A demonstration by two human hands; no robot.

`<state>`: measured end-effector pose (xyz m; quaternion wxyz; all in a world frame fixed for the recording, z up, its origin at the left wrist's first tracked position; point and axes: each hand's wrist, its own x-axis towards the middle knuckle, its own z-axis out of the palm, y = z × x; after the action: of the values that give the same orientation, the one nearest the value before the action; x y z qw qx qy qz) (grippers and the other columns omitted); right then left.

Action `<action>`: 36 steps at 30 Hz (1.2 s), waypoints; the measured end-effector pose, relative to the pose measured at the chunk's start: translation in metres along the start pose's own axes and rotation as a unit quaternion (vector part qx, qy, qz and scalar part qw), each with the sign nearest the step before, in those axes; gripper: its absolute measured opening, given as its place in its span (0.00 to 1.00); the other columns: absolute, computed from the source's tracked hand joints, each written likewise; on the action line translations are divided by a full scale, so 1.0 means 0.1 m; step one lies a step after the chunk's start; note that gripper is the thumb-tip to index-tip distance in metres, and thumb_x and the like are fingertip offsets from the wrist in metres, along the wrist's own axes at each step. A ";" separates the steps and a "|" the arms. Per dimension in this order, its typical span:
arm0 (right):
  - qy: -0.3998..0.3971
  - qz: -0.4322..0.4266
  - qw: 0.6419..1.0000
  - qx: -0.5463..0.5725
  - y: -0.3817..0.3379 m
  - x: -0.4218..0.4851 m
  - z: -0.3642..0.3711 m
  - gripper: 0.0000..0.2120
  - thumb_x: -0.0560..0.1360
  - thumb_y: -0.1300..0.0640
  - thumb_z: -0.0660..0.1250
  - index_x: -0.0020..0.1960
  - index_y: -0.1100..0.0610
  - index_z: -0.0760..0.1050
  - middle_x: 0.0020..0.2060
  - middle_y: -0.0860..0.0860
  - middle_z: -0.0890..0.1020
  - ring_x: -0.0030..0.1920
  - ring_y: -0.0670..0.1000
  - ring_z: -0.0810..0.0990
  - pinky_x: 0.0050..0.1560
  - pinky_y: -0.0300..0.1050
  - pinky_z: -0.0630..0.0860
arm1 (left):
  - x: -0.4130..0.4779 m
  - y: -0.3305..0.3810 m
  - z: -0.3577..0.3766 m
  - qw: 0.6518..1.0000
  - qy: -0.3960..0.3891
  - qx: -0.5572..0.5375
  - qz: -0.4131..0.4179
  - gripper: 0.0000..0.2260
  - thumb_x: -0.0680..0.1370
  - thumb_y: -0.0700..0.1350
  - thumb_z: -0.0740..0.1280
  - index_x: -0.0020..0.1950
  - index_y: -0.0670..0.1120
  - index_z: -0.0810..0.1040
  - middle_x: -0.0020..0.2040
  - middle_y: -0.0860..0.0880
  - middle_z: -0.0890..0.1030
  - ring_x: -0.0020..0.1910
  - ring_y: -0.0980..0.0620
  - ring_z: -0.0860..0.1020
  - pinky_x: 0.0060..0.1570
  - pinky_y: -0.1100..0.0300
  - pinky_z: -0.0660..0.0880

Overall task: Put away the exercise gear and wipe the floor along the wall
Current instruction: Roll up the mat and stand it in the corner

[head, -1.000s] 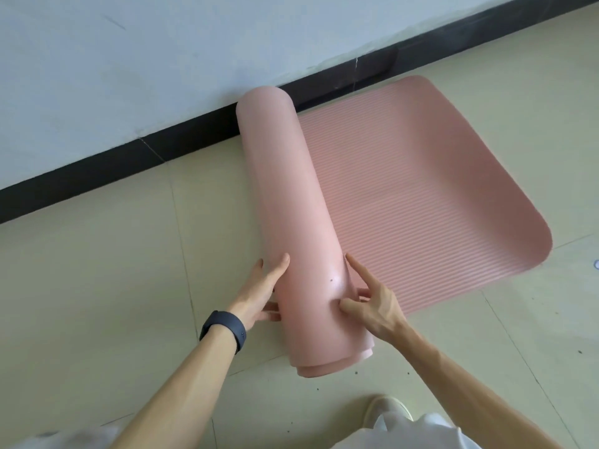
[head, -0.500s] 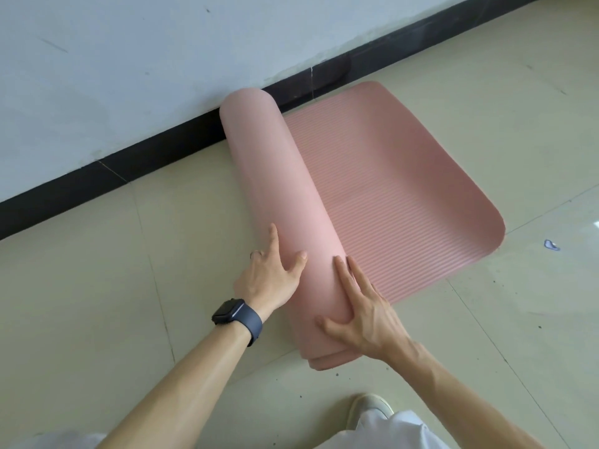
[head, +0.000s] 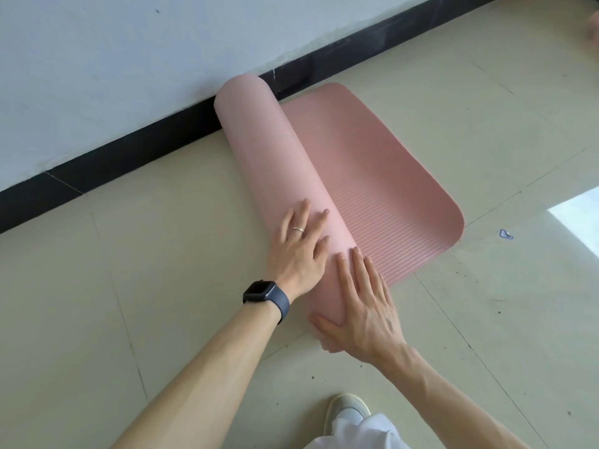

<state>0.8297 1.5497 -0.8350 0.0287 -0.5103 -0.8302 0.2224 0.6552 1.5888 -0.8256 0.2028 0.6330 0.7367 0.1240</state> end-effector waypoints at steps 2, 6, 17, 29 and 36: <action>-0.015 0.007 1.000 0.013 0.20 0.06 -0.10 0.52 0.69 0.25 0.60 0.81 0.45 0.38 0.81 0.50 0.44 0.81 0.54 0.47 0.79 0.53 0.54 | 0.06 0.00 -0.04 0.997 0.056 -0.008 0.043 0.24 0.82 0.54 0.52 0.79 0.53 0.62 0.81 0.49 0.58 0.78 0.47 0.56 0.74 0.48 0.61; -0.047 0.046 0.994 0.083 0.54 0.16 -0.38 0.50 0.68 0.26 0.64 0.79 0.35 0.39 0.81 0.41 0.47 0.79 0.46 0.51 0.75 0.50 0.62 | -0.02 -0.21 -0.02 0.981 0.040 0.105 0.156 0.26 0.82 0.55 0.53 0.80 0.52 0.60 0.81 0.51 0.55 0.80 0.47 0.55 0.75 0.41 0.58; 0.258 0.280 0.836 0.395 0.29 -0.21 -0.06 0.38 0.75 0.33 0.58 0.80 0.46 0.53 0.81 0.47 0.49 0.80 0.47 0.50 0.77 0.52 0.52 | 0.68 0.58 0.02 0.959 -0.098 0.226 0.143 0.26 0.82 0.63 0.43 0.80 0.62 0.45 0.81 0.59 0.43 0.80 0.54 0.39 0.76 0.37 0.41; 0.216 0.393 0.546 0.708 0.84 0.31 -0.14 0.35 0.68 0.27 0.60 0.67 0.46 0.62 0.64 0.46 0.72 0.63 0.50 0.73 0.50 0.47 0.72 | 0.69 0.52 0.34 0.972 0.012 0.169 0.166 0.26 0.81 0.62 0.47 0.80 0.61 0.53 0.82 0.48 0.49 0.80 0.40 0.48 0.74 0.32 0.50; 0.220 0.388 0.481 0.755 0.72 0.54 -0.22 0.41 0.62 0.25 0.67 0.70 0.42 0.62 0.67 0.45 0.73 0.63 0.53 0.76 0.46 0.51 0.78 | 0.69 0.74 0.47 0.997 0.074 0.015 0.010 0.26 0.81 0.63 0.49 0.79 0.66 0.52 0.82 0.51 0.42 0.80 0.44 0.43 0.67 0.25 0.51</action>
<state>0.8704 1.6308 -0.8537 0.4949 -0.5950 -0.0272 0.6327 0.7337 1.6655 -0.8445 0.1370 0.6322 0.7452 0.1617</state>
